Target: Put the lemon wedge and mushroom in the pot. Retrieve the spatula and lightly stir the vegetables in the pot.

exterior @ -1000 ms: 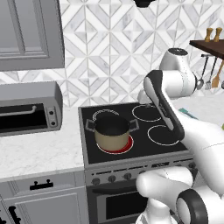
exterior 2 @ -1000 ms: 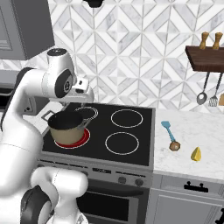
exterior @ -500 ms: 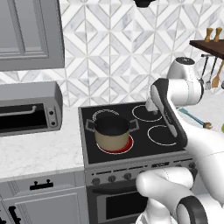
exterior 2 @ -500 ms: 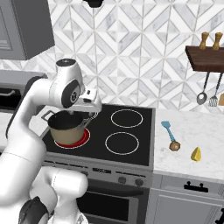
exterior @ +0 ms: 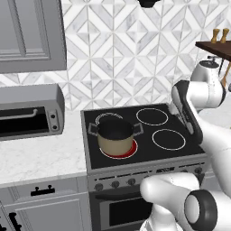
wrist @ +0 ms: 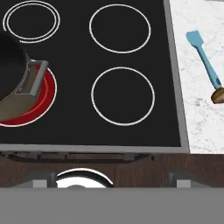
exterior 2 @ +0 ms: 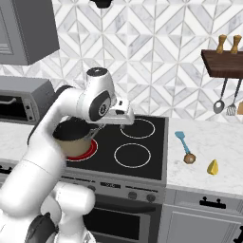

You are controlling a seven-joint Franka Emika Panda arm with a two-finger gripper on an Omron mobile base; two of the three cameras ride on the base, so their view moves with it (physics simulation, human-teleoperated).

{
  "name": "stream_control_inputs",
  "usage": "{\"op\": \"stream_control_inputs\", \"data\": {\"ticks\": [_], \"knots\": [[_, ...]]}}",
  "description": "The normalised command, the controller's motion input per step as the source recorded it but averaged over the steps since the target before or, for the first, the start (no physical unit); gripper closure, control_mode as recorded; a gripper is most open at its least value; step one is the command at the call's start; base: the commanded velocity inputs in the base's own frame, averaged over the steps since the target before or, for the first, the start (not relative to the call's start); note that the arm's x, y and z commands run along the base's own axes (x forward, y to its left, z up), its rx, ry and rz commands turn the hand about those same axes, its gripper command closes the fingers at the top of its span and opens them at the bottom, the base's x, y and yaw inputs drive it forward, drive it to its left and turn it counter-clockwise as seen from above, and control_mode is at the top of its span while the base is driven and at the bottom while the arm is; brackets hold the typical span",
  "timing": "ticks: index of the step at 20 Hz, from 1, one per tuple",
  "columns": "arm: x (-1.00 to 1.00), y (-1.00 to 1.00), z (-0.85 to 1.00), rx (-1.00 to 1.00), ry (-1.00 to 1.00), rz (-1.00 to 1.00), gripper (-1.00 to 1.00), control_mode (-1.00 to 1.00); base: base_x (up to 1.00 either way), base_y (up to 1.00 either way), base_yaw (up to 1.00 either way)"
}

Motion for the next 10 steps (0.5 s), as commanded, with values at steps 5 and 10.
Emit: {"op": "stream_control_inputs", "data": {"ticks": [5, 10], "knots": [[0.31, -0.92, -0.47, -0.13, 0.02, 0.0, -1.0, -1.0, 0.0, 0.0, 0.0], [0.49, -0.84, -0.68, -0.15, 0.0, -0.04, -1.0, -1.0, 0.0, 0.0, 0.0]]}}
